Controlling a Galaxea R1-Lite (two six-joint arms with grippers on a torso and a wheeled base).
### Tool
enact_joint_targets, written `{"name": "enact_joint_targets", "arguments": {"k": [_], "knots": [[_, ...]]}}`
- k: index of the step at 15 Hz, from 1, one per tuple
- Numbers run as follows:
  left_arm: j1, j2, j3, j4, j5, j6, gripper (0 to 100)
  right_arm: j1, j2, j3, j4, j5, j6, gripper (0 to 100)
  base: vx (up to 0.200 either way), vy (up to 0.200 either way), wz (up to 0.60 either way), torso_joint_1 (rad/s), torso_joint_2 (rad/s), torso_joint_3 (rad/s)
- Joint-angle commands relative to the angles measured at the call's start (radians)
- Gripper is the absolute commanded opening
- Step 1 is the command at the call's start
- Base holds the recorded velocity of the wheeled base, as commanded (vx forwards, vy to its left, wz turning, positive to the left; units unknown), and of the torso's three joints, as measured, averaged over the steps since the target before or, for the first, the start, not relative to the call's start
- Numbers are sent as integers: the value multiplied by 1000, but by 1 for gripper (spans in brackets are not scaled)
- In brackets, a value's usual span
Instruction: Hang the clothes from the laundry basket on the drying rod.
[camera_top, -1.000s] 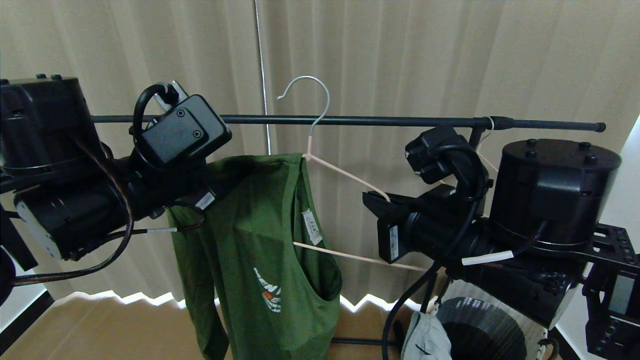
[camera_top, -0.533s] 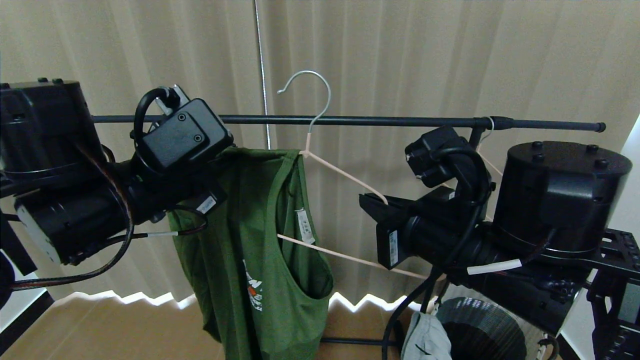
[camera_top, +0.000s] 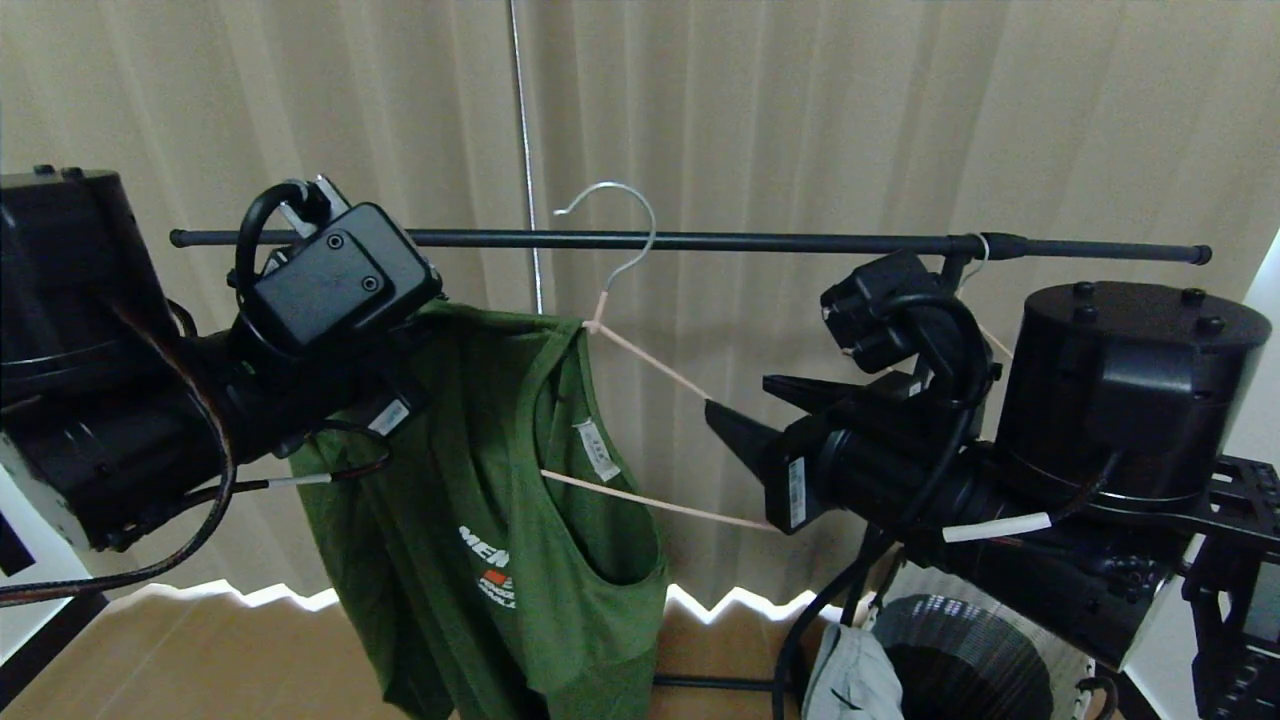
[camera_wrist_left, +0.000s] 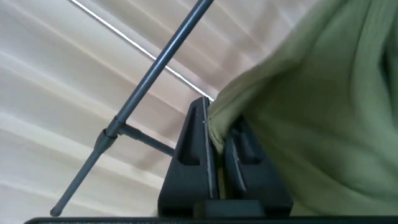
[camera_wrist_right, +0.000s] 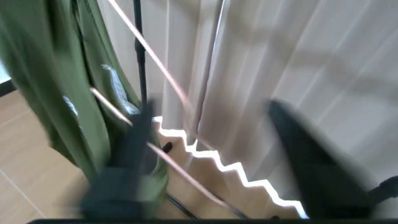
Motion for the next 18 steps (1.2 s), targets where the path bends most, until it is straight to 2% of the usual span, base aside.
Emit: {"name": "enact_joint_targets", "arguments": {"k": [1, 4, 6, 8, 13, 14, 17, 18], "knots": [[3, -7, 1, 1, 37, -7, 0, -2, 2, 7, -1, -1, 1, 100, 0, 0, 0, 0, 0, 0], [3, -4, 1, 1, 168, -61, 0, -6, -16, 50, -3, -2, 1, 100, 0, 0, 0, 0, 0, 0], [3, -2, 1, 1, 210, -92, 0, -6, -19, 76, -3, -2, 1, 100, 0, 0, 0, 0, 0, 0], [-3, 3, -16, -1, 256, -207, 0, -5, -21, 126, -52, -2, 1, 100, 0, 0, 0, 0, 0, 0], [-9, 38, -116, 1, 289, -388, 0, -3, -10, 174, -103, -1, 1, 100, 0, 0, 0, 0, 0, 0], [-32, 38, -128, 1, 283, -425, 0, -2, 4, 177, -106, 1, 2, 100, 0, 0, 0, 0, 0, 0], [-84, 16, -124, 1, 278, -460, 0, -2, 48, 163, -124, 1, 7, 100, 0, 0, 0, 0, 0, 0], [-98, 4, -119, 1, 278, -460, 0, -2, 85, 163, -193, -4, 4, 100, 0, 0, 0, 0, 0, 0]]}}
